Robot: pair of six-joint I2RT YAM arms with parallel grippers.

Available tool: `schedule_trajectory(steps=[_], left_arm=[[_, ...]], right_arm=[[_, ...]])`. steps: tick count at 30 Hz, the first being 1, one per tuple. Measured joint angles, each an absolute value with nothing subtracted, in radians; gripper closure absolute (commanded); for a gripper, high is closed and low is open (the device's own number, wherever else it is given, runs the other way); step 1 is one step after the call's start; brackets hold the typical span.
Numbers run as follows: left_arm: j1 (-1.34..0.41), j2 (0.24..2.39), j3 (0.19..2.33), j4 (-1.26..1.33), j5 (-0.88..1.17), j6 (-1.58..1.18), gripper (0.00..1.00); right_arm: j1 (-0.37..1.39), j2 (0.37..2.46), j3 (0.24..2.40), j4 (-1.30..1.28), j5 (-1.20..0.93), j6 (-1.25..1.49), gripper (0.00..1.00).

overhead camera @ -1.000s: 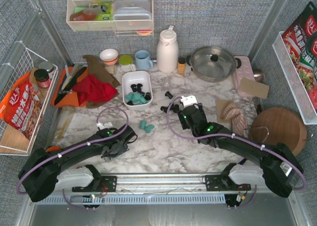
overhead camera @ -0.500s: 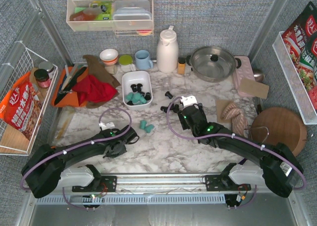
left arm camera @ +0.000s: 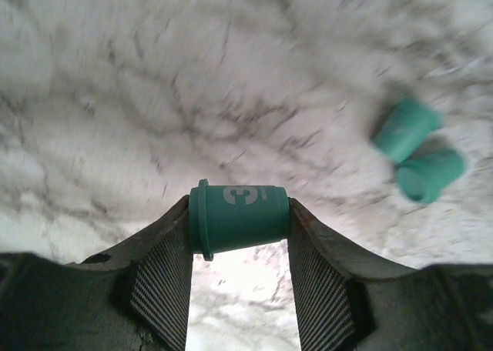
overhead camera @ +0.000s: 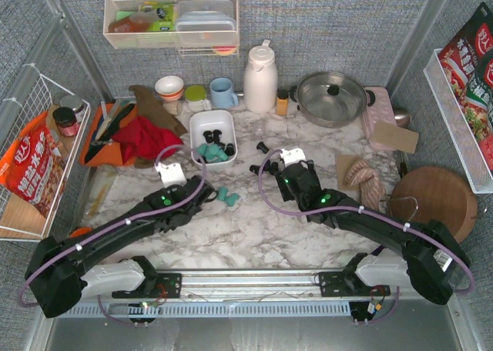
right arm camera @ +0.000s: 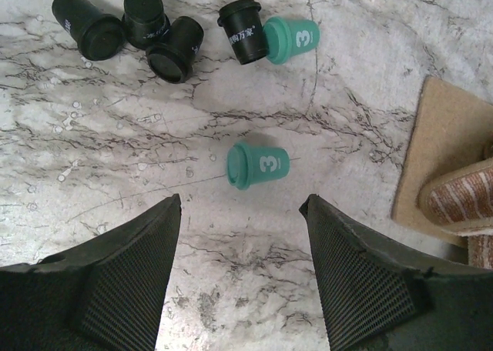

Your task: Mix the coffee capsules in the storage basket

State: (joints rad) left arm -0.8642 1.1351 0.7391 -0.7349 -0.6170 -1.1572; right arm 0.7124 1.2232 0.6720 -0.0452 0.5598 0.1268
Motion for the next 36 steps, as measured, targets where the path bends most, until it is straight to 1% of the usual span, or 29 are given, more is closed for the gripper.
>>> schedule_trajectory(steps=[5,9,11,15,19,24,29,36], left_arm=[[-0.82,1.148,0.813,-0.548,-0.693,-0.94,0.47],[-0.697,1.237,0.862,-0.313,-0.691,-0.764,0.47],[-0.614,1.317,0.907,-0.181,-0.654,-0.7,0.47],[-0.506,1.545,1.069,-0.027,-0.546,-0.628,0.47],[-0.45,1.781,1.254,0.012,-0.428,-0.623,0.47],[-0.44,1.963,1.414,-0.05,-0.315,-0.659,0.47],[-0.439,2.048,1.448,-0.076,-0.25,-0.686,0.44],[-0.438,2.07,1.424,-0.053,-0.16,-0.719,0.29]], right_arm=[[0.712,1.231,0.677,-0.045,0.556,0.129,0.3],[0.712,1.235,0.677,-0.044,0.549,0.132,0.3],[0.712,1.241,0.677,-0.045,0.547,0.132,0.3],[0.712,1.262,0.68,-0.044,0.546,0.132,0.3],[0.712,1.274,0.691,-0.048,0.549,0.132,0.3],[0.712,1.27,0.693,-0.049,0.55,0.132,0.3],[0.712,1.267,0.694,-0.05,0.549,0.132,0.3],[0.712,1.272,0.709,-0.064,0.549,0.133,0.3]])
